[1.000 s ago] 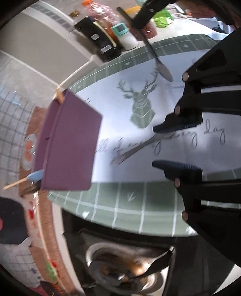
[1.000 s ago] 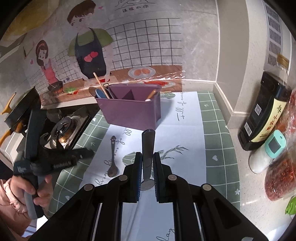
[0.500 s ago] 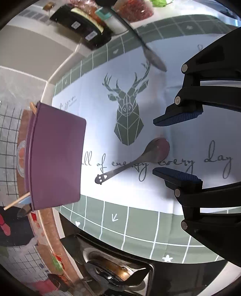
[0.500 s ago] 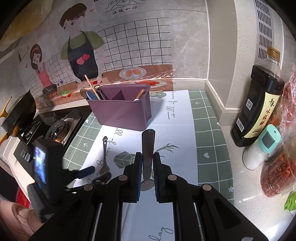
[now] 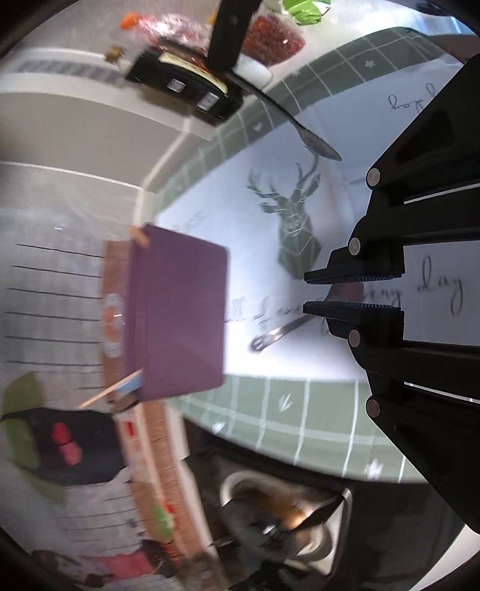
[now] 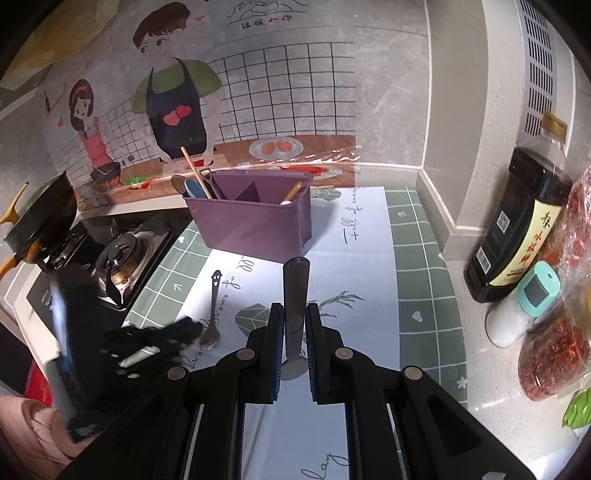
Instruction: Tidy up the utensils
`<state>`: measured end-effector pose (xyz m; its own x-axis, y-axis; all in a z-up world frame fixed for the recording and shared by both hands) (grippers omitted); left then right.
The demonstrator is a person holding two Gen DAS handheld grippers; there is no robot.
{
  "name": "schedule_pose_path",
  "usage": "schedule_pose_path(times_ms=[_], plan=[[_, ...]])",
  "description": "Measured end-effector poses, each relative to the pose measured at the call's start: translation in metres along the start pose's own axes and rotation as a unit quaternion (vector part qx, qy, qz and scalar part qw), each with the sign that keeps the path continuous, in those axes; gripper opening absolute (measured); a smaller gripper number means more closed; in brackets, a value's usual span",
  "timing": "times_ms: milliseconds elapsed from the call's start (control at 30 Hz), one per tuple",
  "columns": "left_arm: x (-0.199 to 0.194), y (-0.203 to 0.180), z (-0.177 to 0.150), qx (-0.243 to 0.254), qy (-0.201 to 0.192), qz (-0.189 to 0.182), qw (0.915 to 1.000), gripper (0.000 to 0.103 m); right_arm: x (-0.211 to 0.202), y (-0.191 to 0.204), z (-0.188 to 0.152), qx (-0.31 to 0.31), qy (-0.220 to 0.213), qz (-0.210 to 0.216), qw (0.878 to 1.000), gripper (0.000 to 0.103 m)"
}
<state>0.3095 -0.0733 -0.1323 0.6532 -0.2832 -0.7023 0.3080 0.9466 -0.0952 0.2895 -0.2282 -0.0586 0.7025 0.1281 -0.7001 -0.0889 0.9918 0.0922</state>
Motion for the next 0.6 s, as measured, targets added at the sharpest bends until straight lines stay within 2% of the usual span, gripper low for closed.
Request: schedule_pose_path(times_ms=[33,133,200,267,300,367,500,600], plan=[[-0.007,0.006,0.000,-0.001,-0.005,-0.006,1.0000,0.009,-0.001,0.002,0.001,-0.002,-0.002,0.000,1.000,0.011],[-0.010,0.020,-0.006,-0.017,0.021,-0.014,0.9995,0.013,-0.003,0.005,0.001,-0.005,-0.004,0.000,1.000,0.010],[-0.005,0.023,-0.013,-0.043,0.046,-0.031,0.9976,0.024,-0.002,0.005,-0.001,-0.002,-0.004,0.001,1.000,0.011],[0.004,0.018,-0.018,-0.063,0.062,-0.051,0.9948,0.049,0.000,0.004,-0.002,0.002,-0.002,0.001,1.000,0.011],[0.007,0.013,-0.019,-0.065,0.062,-0.052,0.9946,0.052,0.002,0.004,-0.003,0.004,0.000,0.001,1.000,0.011],[0.015,0.001,-0.020,-0.054,0.058,-0.043,0.9959,0.053,0.003,0.003,-0.005,0.005,0.002,0.001,1.000,0.011],[0.042,-0.011,-0.025,-0.048,0.074,-0.003,0.9961,0.053,0.003,-0.002,-0.008,0.005,0.004,-0.004,1.000,0.011],[0.058,-0.013,-0.030,-0.044,0.083,0.026,0.9952,0.050,0.000,-0.007,-0.008,0.006,0.005,-0.010,1.000,0.011]])
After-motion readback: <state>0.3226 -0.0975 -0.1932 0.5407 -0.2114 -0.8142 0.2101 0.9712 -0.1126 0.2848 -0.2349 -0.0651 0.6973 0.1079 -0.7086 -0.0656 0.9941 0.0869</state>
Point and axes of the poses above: each gripper's, at about its wrist camera, not at the fingertips, and x roughly the way its jaws point, y to its left, z to its top, the point moved 6 cm from there along x, roughly the way its jaws point, and after that the axes turned 2 degrees about y, right-handed, at the moved point
